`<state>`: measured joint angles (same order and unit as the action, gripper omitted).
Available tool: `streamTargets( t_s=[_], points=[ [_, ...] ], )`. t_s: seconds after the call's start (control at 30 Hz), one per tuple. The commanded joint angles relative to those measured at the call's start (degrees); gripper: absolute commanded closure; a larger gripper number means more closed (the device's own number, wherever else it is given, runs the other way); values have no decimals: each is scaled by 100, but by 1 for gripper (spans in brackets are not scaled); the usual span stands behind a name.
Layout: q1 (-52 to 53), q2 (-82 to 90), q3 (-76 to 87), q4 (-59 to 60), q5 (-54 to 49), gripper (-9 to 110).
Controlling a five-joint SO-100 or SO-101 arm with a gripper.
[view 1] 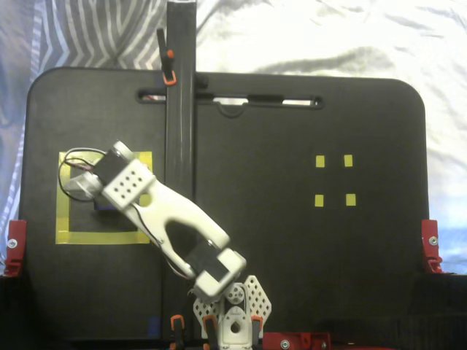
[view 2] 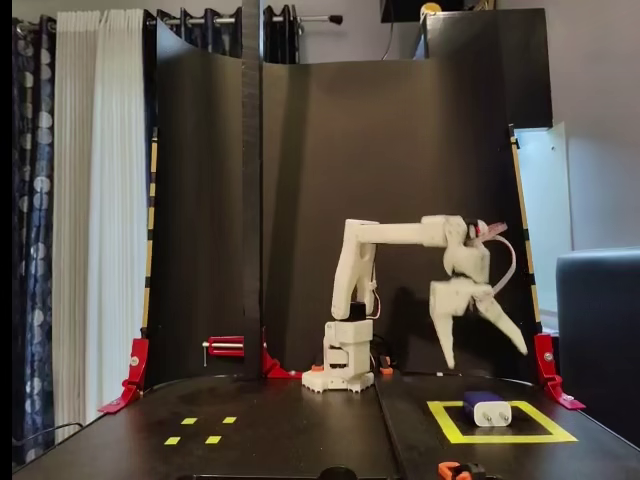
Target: Grasp a block and put it in the designated area.
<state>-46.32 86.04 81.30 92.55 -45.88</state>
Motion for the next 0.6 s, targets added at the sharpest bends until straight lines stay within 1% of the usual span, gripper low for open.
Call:
streamTargets(
  t_s=[0.0,0.17,0.37,0.57],
  points=[
    [70,413,-220,44,-53,53],
    [141,589,-255,105,-26,55],
    [255,712,-360,132,105,70],
    [492,879,-466,132,141,88]
  ],
)
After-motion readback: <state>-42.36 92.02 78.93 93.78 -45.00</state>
